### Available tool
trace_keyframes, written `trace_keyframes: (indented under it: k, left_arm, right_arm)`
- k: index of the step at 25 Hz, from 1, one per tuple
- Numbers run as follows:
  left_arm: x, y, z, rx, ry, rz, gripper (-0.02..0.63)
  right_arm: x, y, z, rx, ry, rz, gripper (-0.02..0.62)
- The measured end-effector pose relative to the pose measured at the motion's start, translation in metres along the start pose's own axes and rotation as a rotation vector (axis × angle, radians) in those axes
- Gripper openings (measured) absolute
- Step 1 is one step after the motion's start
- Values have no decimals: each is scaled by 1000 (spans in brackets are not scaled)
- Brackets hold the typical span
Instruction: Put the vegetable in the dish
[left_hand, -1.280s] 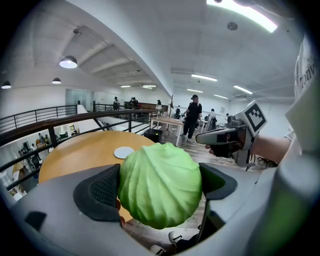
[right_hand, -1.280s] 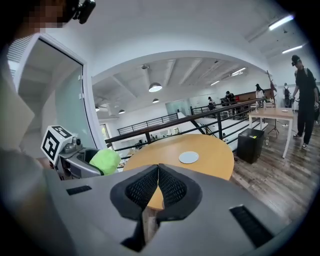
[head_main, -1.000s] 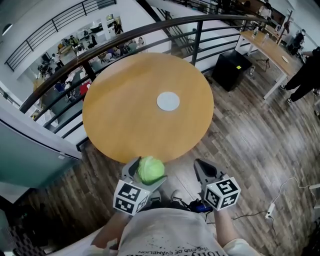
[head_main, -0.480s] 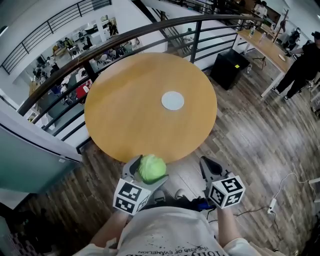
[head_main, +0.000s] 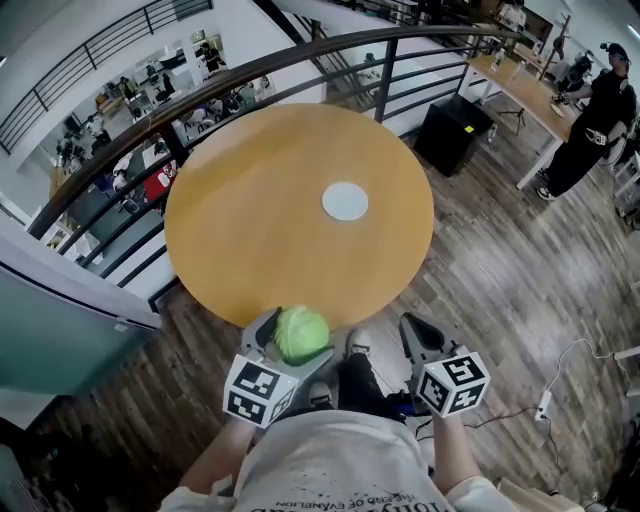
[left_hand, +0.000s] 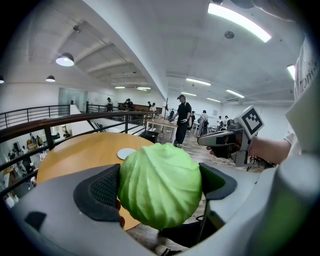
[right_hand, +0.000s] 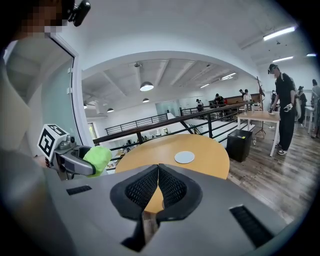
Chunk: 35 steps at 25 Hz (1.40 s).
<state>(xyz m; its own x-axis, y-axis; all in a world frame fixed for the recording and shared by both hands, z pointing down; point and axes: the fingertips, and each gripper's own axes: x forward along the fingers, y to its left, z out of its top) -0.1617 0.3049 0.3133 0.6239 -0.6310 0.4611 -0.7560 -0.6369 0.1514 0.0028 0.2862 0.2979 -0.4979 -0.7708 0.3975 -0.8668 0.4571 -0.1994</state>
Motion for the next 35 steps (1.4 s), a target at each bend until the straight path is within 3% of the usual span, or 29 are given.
trace_keyframes:
  k: [13,26,35]
  left_arm:
    - [72,32,40,-39,-7,31,485]
    - [164,67,107,-76,-17,128,485]
    - [183,74,118,-95,4,180,485]
  right_arm:
    - [55,-69,36,-6,15,29,25]
    - [130,-159,94,-35,33,134,25]
    - [152,-177,102,-37,59,199,25]
